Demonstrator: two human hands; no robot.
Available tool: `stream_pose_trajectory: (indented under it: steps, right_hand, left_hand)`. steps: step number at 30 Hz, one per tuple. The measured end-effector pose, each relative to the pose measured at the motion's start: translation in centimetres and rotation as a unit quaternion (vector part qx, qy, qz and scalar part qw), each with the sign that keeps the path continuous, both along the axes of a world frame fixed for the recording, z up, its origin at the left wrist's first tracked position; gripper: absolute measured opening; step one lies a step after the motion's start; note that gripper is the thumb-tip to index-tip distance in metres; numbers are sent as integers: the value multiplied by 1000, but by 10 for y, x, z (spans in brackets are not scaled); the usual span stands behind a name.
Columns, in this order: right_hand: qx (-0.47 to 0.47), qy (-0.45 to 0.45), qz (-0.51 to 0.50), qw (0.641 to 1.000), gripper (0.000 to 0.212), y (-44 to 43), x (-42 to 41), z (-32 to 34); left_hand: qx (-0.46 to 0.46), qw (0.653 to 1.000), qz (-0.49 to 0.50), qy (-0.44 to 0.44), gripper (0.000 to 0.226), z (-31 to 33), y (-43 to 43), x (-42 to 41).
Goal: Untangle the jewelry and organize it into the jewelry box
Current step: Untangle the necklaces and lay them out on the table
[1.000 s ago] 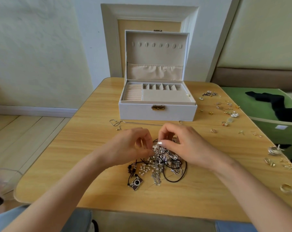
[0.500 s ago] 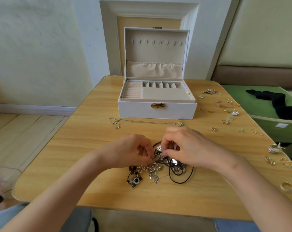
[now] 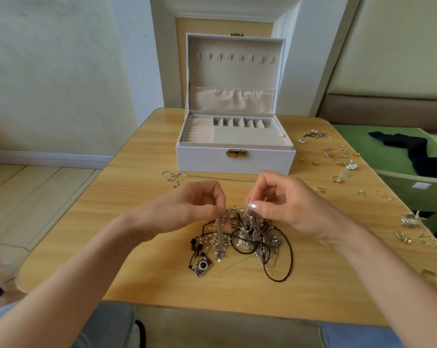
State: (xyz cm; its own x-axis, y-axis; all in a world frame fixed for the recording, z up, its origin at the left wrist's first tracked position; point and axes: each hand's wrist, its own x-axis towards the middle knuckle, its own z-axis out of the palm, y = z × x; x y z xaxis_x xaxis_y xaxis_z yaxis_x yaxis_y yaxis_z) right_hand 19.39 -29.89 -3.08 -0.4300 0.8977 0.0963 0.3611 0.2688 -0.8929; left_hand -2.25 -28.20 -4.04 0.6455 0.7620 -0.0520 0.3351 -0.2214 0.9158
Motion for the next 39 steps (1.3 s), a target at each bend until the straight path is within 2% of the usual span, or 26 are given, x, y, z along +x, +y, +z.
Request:
stream_pose_trajectory:
  steps: [4, 10, 13, 16, 18, 21, 23, 27, 31, 34, 37, 39]
  right_hand:
    - [-24, 68, -11, 997, 8, 0, -2, 1]
    - [-28, 79, -46, 995, 7, 5, -1, -1]
    - [-7, 79, -67, 995, 8, 6, 1, -1]
    - [22, 117, -85, 989, 8, 7, 3, 1]
    - [16, 162, -81, 983, 10, 6, 4, 4]
    - [-10, 210, -53, 976, 16, 5, 4, 7]
    - [-17, 220, -30, 975, 14, 4, 3, 9]
    - [-13, 227, 13, 974, 21, 1, -1, 13]
    - [-1, 252, 48, 967, 31, 4, 3, 17]
    - [27, 237, -3, 971, 34, 8, 12, 19]
    - [92, 139, -107, 980, 30, 10, 17, 17]
    - [110, 97, -162, 976, 23, 10, 16, 15]
  left_hand:
    - [-7, 1000, 4, 27, 16, -2, -2, 2]
    - [12, 996, 35, 80, 9, -3, -1, -1]
    - [32, 991, 48, 118, 7, -4, 0, -2]
    - [45, 987, 31, 153, 7, -5, 0, -1]
    - [69, 985, 15, 155, 11, -5, 1, -2]
    - [152, 977, 27, 145, 19, -7, 6, -4]
    - [163, 982, 47, 85, 29, -7, 5, 0]
    - [64, 996, 29, -55, 41, -5, -2, 17]
    - [43, 987, 37, -149, 12, 2, -7, 20]
    - [-18, 960, 60, -273, 17, 6, -3, 13]
    - [-75, 921, 29, -380, 10, 8, 4, 4]
    - [-106, 900, 7, -422, 16, 8, 7, 0]
